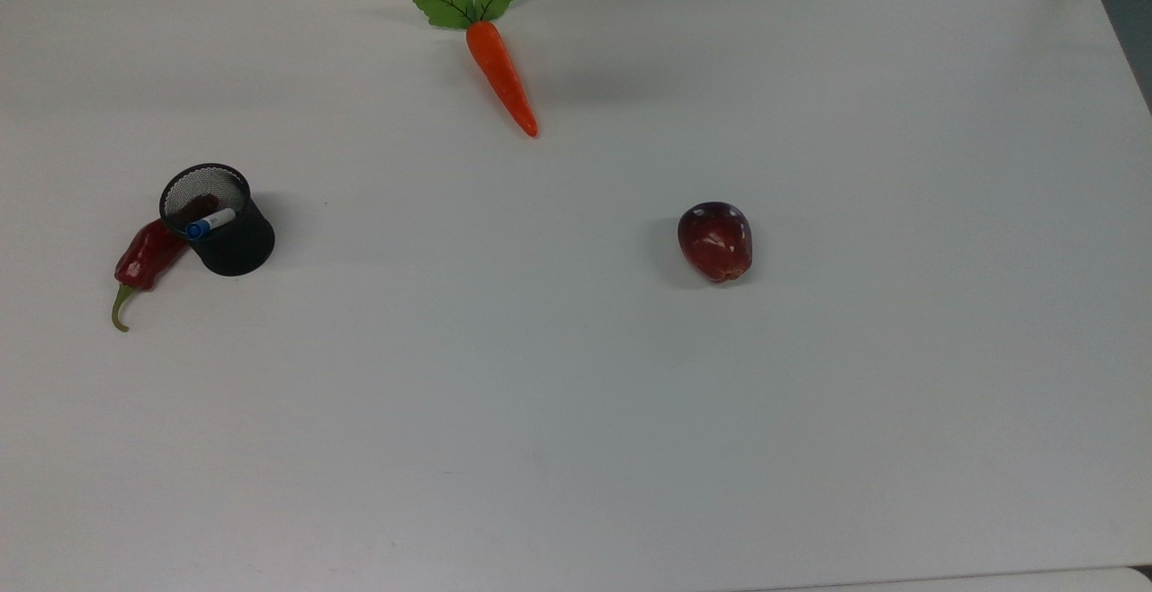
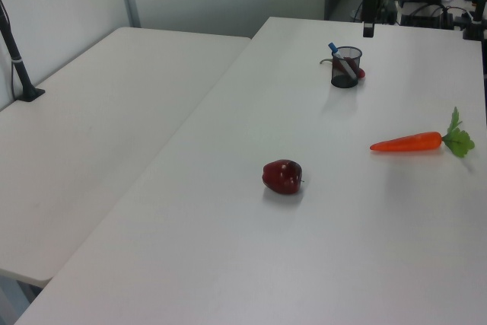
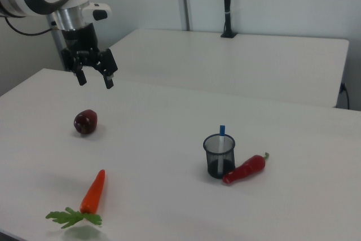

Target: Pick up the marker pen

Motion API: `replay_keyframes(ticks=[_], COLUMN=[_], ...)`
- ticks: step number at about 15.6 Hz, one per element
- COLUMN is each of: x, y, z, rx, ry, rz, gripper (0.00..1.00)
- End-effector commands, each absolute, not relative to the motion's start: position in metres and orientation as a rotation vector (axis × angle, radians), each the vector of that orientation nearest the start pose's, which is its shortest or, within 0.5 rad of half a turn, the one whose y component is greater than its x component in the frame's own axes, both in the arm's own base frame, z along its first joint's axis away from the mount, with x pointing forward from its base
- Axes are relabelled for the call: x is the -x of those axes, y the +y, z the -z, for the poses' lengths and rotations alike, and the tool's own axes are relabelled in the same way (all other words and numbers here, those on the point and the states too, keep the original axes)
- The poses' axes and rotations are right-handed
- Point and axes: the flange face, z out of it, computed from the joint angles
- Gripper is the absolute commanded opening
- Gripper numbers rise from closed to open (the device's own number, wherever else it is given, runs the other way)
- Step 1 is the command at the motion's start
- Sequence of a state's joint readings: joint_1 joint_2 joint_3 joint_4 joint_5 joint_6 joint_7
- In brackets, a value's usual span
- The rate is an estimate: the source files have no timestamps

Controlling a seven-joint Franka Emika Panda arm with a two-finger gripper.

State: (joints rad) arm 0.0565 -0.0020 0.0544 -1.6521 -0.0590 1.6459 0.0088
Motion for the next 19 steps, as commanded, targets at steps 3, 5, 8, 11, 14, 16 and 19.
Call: replay_keyframes(ticks=[3, 5, 8, 11, 14, 16, 19], x=[-0.552, -0.552, -0.553, -0.554, -0.556, -0.557, -0.564], y=[0.048, 0.047, 0.047, 0.048, 0.043, 0.037, 0.022], z=[-0.603, -0.603, -0.602, -0.601, -0.599, -0.597, -0.596], rx=[3.181, 3.180, 3.177, 3.176, 3.181, 3.186, 3.186], ry=[-0.153, -0.148, -0.150, -0.153, -0.151, -0.177, -0.149], rz=[0.003, 0.010, 0.008, 0.005, 0.003, -0.003, 0.042], gripper=[1.00, 1.00, 1.00, 1.00, 1.00, 1.00, 1.00])
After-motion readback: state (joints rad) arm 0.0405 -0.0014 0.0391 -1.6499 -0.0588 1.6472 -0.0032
